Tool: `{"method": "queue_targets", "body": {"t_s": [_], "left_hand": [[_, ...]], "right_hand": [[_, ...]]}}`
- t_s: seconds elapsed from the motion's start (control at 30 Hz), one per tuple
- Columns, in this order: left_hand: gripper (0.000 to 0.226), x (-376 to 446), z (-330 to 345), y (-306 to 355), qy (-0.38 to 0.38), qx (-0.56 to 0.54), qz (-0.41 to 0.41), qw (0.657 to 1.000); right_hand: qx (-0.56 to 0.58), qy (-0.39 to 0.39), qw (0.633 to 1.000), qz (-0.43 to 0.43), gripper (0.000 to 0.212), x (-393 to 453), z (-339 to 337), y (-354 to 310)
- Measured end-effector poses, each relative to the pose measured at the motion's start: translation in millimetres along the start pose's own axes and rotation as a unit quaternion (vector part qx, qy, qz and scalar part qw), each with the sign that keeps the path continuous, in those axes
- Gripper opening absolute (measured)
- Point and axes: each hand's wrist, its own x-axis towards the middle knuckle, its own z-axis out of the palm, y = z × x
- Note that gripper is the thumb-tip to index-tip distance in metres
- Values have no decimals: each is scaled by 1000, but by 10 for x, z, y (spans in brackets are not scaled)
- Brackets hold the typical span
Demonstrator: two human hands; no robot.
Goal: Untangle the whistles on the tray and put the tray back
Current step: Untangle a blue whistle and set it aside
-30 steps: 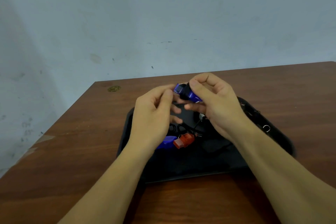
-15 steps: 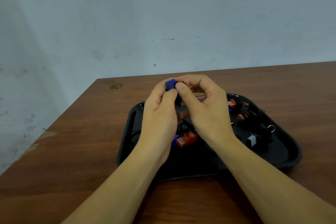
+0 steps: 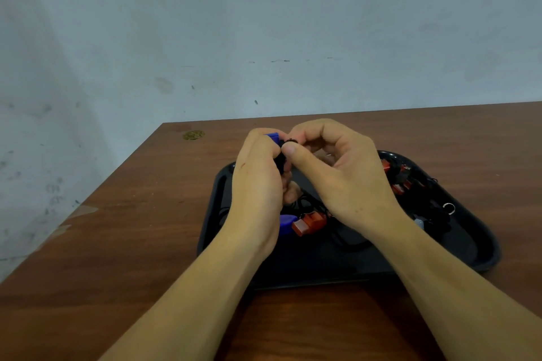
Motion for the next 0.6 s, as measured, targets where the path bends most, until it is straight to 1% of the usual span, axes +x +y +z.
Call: {"method": "queue_targets", "body": {"t_s": [0.07, 0.17, 0.3, 0.33, 0.4, 0.43, 0.5, 0.53, 0.6], "left_hand": [[27, 6, -5, 2, -9, 27, 15, 999], [36, 23, -1, 11, -31, 43, 17, 998], [30, 33, -5, 36, -27, 90, 4, 996], [33, 36, 3, 41, -24, 96, -3, 995], [47, 63, 29, 45, -16, 112, -14, 993], [48, 63, 47, 50, -23, 120, -13, 992], [38, 27, 68, 60, -50, 137, 19, 989], [35, -3, 57, 59, -64, 154, 50, 985], [30, -73, 10, 52, -104, 215, 134, 962]], "right_hand": [[12, 1, 1000, -5, 3, 5, 18, -14], [31, 27, 999, -10, 9, 18, 30, -2], [12, 25, 1000, -15, 5, 47, 21, 12], [10, 21, 1000, -17, 4, 55, 13, 19], [9, 19, 999, -26, 7, 72, -10, 14], [9, 20, 999, -30, 9, 80, -24, 2], [20, 19, 999, -27, 10, 97, -60, -40], [31, 14, 999, -19, 9, 100, -82, -60], [56, 10, 998, 3, 7, 98, -122, -92]]}}
